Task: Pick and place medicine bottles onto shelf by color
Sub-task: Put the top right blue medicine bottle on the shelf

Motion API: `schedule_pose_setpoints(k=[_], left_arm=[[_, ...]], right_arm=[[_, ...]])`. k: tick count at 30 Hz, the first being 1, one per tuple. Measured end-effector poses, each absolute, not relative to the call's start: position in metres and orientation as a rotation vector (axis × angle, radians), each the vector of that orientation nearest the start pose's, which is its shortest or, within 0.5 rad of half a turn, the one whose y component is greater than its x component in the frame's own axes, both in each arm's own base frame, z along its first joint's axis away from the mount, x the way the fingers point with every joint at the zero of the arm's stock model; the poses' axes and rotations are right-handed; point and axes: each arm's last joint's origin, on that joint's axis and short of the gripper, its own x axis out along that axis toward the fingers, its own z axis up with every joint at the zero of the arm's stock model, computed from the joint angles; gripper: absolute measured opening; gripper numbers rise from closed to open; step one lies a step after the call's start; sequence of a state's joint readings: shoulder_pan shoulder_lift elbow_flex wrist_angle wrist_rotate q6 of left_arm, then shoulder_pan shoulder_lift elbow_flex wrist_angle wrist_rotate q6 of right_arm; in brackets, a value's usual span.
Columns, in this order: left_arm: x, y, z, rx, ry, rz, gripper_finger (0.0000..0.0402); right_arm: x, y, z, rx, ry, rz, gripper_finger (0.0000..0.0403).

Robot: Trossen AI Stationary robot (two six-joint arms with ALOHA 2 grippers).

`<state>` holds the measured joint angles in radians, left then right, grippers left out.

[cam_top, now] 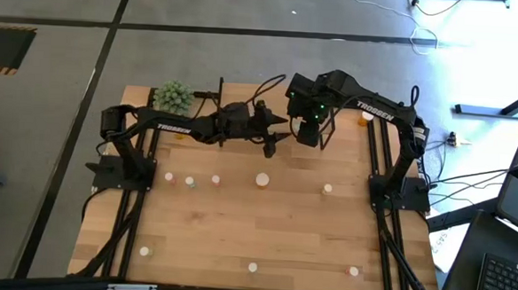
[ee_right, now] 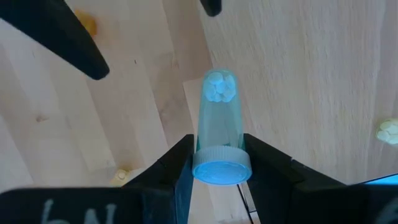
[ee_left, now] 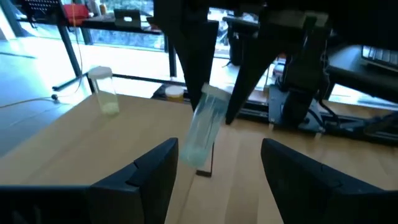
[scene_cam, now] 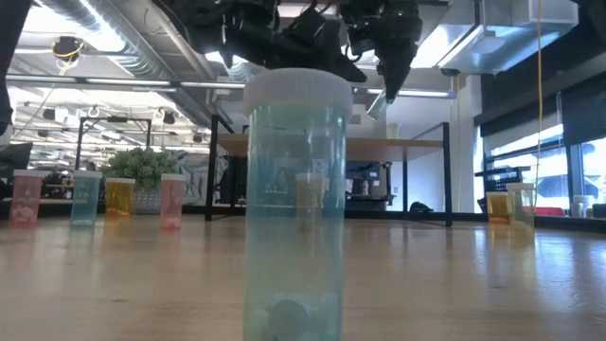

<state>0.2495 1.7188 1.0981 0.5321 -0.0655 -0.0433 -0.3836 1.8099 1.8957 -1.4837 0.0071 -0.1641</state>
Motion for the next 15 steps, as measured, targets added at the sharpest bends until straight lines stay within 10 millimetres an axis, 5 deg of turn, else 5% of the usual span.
schedule_pose_setpoints(k=[15], left_arm=[[0.389,0.107,0.239,-0.056,0.053,0.328,0.0226]], right_arm=[[0.314,-0.126,0.346,0.127,1.398,-0.209,0.0131]])
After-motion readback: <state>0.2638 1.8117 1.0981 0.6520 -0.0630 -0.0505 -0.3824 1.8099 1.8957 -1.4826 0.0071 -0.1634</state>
